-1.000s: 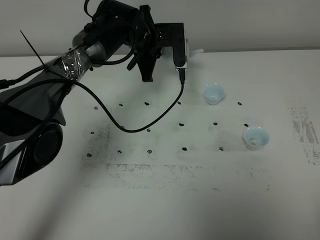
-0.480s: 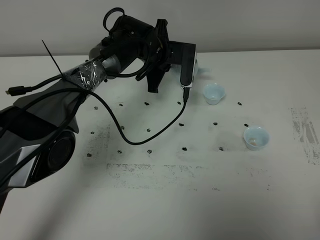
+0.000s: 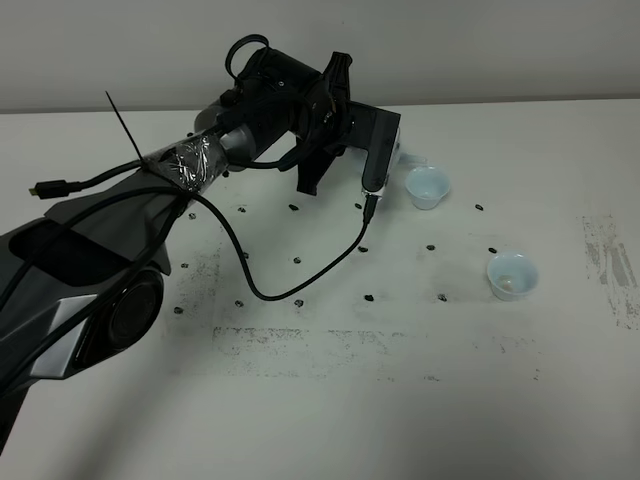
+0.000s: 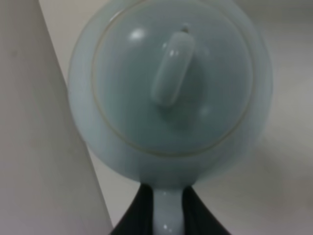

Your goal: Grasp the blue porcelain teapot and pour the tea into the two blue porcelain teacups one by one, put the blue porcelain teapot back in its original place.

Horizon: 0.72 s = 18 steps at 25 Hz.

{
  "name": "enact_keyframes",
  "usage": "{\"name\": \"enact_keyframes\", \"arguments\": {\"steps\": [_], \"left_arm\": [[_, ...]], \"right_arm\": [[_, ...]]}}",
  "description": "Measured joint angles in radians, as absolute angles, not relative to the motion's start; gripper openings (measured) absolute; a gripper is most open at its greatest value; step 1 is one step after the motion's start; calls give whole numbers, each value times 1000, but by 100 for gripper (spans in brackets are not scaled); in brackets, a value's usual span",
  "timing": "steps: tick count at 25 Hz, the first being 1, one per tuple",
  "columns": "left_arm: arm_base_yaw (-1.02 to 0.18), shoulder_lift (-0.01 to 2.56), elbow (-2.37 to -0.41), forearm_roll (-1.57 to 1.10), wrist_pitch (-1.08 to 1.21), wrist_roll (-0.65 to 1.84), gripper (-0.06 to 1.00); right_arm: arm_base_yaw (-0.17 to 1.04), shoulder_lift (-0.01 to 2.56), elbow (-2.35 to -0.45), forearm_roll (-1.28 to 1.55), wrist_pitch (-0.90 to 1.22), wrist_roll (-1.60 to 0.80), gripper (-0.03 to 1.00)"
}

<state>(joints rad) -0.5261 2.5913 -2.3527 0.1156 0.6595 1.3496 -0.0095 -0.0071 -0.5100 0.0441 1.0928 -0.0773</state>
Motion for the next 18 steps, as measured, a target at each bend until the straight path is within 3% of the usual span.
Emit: {"name": "enact_keyframes", "arguments": {"steps": [18], "left_arm": [[-545,2593,-2353,142,594,1486,4]], "right_arm": [[-9,-7,-510,44,1093,-77,59]]}}
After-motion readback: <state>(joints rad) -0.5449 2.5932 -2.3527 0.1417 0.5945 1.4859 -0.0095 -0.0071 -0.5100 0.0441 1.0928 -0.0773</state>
